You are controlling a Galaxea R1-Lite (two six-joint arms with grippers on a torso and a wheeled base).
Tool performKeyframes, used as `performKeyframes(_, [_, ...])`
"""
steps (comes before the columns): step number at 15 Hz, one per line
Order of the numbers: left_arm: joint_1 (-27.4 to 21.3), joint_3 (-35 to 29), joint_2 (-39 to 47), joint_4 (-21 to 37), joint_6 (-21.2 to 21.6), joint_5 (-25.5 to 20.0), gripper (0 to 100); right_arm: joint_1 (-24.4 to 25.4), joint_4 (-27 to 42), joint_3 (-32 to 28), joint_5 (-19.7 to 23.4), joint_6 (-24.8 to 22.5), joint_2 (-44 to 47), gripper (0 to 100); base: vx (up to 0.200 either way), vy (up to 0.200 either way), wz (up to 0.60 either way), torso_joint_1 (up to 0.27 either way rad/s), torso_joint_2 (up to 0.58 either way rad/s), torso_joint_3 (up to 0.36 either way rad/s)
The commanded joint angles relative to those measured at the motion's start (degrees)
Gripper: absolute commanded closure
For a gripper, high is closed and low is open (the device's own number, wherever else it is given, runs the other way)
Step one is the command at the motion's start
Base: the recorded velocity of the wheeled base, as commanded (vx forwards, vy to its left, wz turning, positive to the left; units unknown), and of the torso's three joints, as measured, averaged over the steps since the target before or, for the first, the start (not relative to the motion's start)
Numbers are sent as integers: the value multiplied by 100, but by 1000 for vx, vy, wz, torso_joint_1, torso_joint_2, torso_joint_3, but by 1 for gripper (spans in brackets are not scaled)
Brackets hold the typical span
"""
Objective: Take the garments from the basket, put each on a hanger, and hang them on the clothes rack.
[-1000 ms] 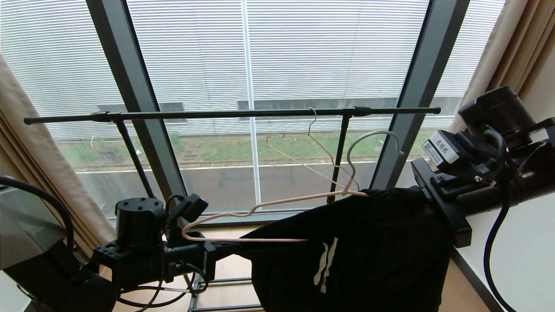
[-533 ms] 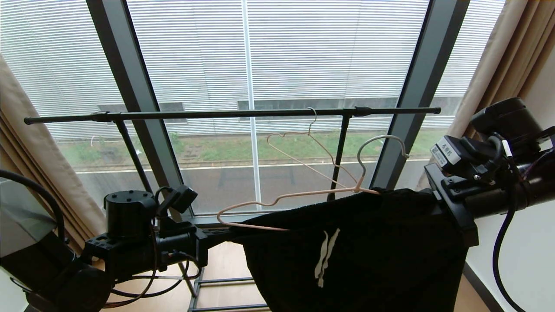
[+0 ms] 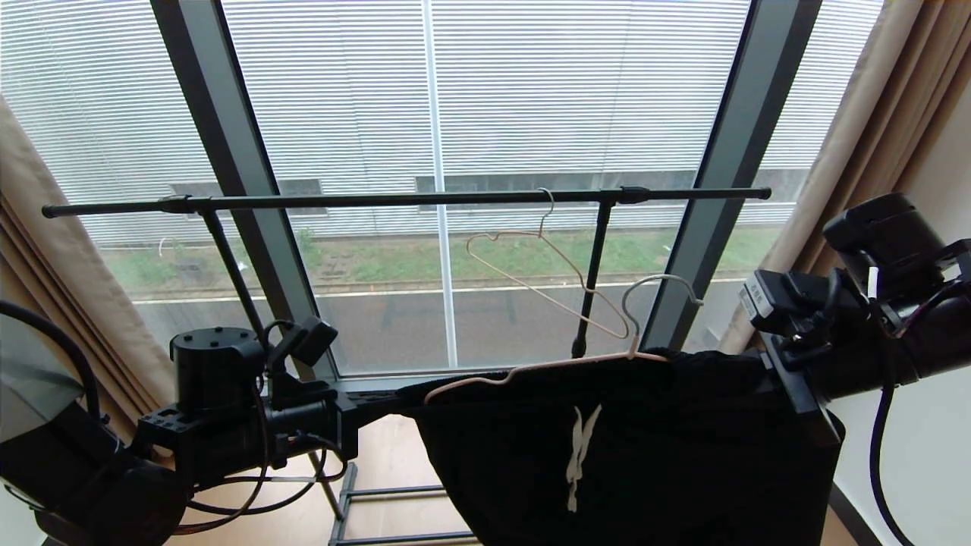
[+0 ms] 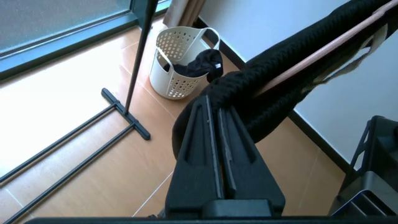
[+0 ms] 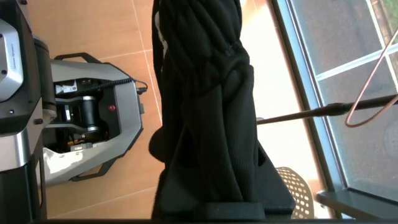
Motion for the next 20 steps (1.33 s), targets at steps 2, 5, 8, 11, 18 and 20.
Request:
performKeyframes(2, [-5,21,-107,-7,-2,-1,100,11,0,33,-4,4,170,100,0,0,0,0,0,0])
performKeyframes(5, [-14,65,-239,-7,-2,-1,100,38,-149,183,4,22,345,100,0,0,0,0,0,0])
performKeyframes(8, [-5,91,-362,-7,7,-1,100,46,-773,499,4,39,688,100,0,0,0,0,0,0])
performKeyframes(11, [12,179,-388,-7,156,-1,100,46,-1415,789,4,57,996,100,0,0,0,0,0,0])
performKeyframes(18, [-40,-155,-881,459,543,245,100,46,-1678,842,22,110,934,100,0,0,0,0,0,0])
performKeyframes(20, [-75,-779,-1259,1733,560,254,100,99,-1749,824,22,197,969,100,0,0,0,0,0,0])
